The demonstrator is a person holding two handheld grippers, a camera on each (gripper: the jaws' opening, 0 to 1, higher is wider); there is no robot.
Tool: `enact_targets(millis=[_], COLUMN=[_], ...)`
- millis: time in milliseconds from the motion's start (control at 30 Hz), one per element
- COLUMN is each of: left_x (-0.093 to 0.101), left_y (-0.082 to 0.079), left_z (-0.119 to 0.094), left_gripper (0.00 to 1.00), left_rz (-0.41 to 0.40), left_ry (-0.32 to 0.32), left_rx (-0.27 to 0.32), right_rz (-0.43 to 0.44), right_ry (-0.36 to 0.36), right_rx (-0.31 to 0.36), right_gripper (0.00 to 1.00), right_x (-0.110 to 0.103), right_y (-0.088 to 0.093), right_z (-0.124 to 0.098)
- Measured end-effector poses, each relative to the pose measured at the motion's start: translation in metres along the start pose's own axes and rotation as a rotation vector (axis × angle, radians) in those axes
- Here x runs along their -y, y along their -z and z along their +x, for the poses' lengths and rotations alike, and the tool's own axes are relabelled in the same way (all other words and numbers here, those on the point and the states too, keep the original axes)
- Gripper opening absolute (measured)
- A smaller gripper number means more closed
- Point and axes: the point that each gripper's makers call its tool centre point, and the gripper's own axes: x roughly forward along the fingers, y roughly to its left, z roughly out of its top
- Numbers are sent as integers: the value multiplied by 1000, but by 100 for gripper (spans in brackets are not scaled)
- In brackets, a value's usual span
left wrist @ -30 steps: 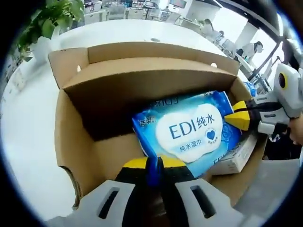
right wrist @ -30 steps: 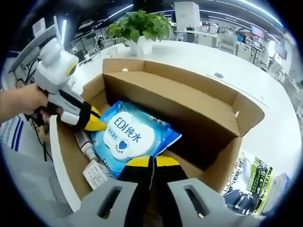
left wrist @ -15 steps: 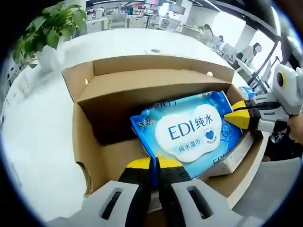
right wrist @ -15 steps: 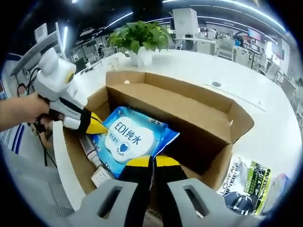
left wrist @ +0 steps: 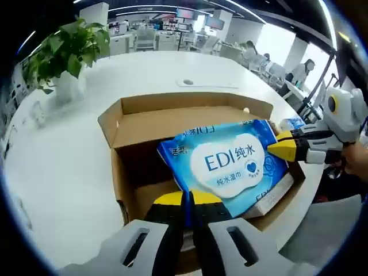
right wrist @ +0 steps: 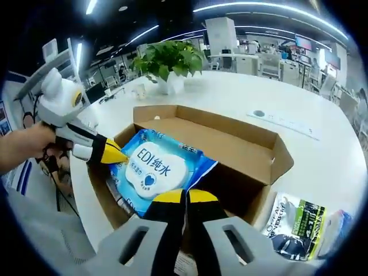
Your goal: Operate the shoe box by opening the lid, removing the specified soft item, and placing it in the target area until the item is outside and the box remains undamaged.
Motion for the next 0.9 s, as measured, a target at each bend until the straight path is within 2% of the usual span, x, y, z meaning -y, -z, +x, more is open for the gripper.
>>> enact_targets(millis=[200, 433, 900], left_x=[6, 13, 43], left_y=[-14, -22, -36], left_z=[-14, -25, -41], left_gripper=[0, 0, 0], left_rz=[16, 20, 47], left_ry=[4, 11, 39], left_rx=[32, 51, 68], right_rz=[19, 41, 66], right_ry=[-4, -3, 12], right_rx=[23, 46, 60], right_gripper=[0, 0, 0], right_x=[-1, -2, 7], right_y=[-8, -16, -20], right_z=[-12, -26, -58])
